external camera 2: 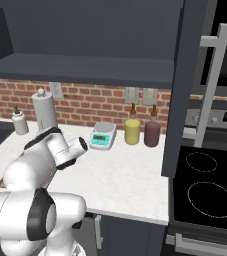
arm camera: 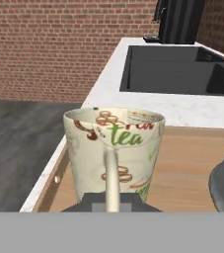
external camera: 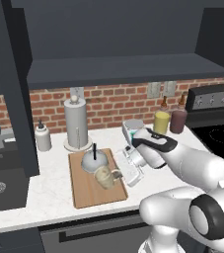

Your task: Pick the kettle from the counter and place it on the tray. Then pick the mug from the cabinet and place it on the tray. Then close the cabinet doors.

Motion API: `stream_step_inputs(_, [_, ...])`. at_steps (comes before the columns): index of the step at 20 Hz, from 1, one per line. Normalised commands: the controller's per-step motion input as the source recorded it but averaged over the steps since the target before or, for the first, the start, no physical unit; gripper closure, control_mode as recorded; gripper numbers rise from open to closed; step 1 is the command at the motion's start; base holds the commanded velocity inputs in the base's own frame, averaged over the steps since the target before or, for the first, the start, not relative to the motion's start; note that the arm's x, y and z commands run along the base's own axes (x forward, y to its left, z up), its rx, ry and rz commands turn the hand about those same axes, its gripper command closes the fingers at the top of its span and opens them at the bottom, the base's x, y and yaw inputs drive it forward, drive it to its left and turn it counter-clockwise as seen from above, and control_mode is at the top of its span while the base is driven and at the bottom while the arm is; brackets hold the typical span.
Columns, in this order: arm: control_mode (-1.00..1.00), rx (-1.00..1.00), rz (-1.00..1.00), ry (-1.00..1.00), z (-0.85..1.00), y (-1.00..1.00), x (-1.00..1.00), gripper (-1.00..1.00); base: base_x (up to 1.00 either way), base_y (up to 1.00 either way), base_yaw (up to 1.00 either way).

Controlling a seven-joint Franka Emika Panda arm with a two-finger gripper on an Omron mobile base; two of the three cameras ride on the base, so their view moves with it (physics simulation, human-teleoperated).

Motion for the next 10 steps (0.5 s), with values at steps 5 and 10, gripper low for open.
stream_step_inputs(5, [-1.0, 0.1, 0.0, -0.1, -0.57, 0.06, 0.2, 1.0, 0.0, 0.0, 0.0])
stream_step_inputs(10, [-1.0, 0.11, 0.01, -0.09, -0.48, 0.05, 0.17, 1.0, 0.0, 0.0, 0.0])
